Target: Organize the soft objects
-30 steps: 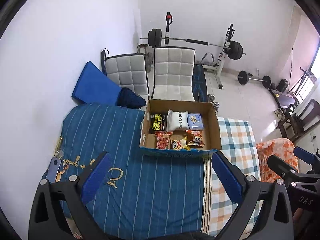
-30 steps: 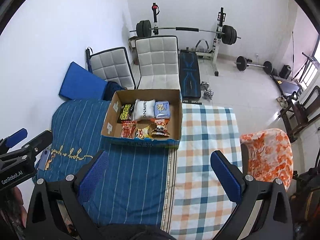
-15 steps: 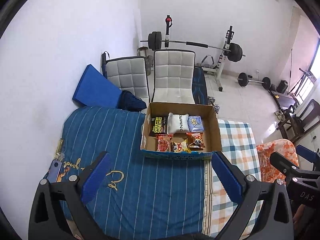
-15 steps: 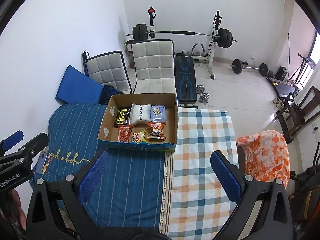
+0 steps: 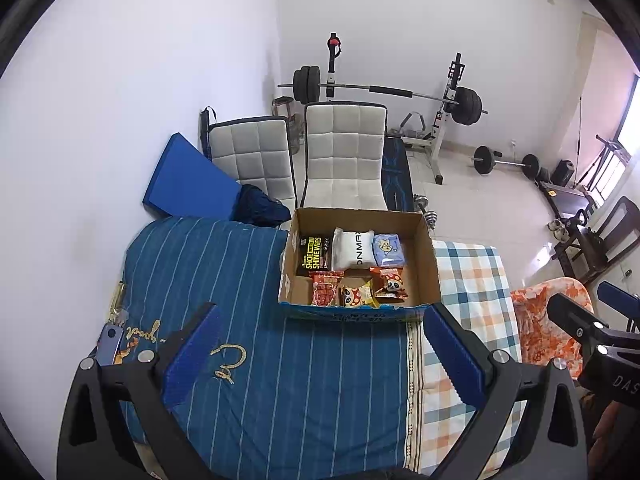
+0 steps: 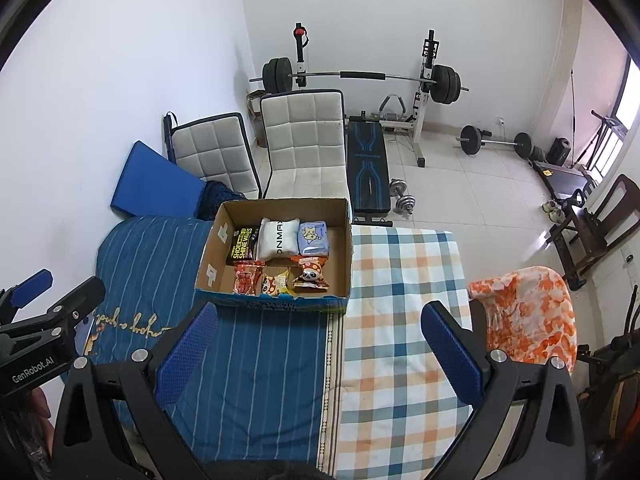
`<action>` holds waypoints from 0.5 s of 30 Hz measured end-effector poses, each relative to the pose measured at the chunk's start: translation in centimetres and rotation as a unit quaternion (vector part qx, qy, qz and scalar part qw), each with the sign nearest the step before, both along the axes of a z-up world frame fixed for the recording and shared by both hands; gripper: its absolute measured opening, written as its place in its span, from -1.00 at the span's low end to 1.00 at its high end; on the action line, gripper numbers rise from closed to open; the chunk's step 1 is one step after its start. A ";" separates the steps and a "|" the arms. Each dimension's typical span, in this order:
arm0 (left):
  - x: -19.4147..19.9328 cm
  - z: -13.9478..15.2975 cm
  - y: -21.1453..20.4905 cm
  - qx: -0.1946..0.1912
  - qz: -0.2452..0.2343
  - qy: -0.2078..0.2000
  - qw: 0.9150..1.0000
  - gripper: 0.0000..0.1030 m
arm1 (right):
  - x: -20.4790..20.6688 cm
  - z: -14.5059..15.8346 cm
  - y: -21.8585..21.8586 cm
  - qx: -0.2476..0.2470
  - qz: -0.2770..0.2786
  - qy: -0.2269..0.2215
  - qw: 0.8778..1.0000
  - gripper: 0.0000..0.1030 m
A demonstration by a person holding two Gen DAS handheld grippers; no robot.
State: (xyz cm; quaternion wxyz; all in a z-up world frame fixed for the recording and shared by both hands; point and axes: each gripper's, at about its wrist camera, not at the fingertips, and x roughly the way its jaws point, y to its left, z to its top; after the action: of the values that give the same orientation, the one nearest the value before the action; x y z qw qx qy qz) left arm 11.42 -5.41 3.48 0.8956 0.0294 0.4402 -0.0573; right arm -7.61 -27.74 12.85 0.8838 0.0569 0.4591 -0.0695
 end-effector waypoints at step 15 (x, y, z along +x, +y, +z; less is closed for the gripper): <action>-0.1 0.1 -0.1 0.001 -0.003 0.000 1.000 1.00 | -0.1 0.4 -0.1 -0.002 -0.001 -0.003 1.000 1.00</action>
State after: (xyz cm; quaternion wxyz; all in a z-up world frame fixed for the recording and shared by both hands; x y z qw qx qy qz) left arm 11.33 -5.54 3.59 0.8954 0.0318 0.4402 -0.0594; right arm -7.68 -27.88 13.21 0.8852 0.0558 0.4564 -0.0709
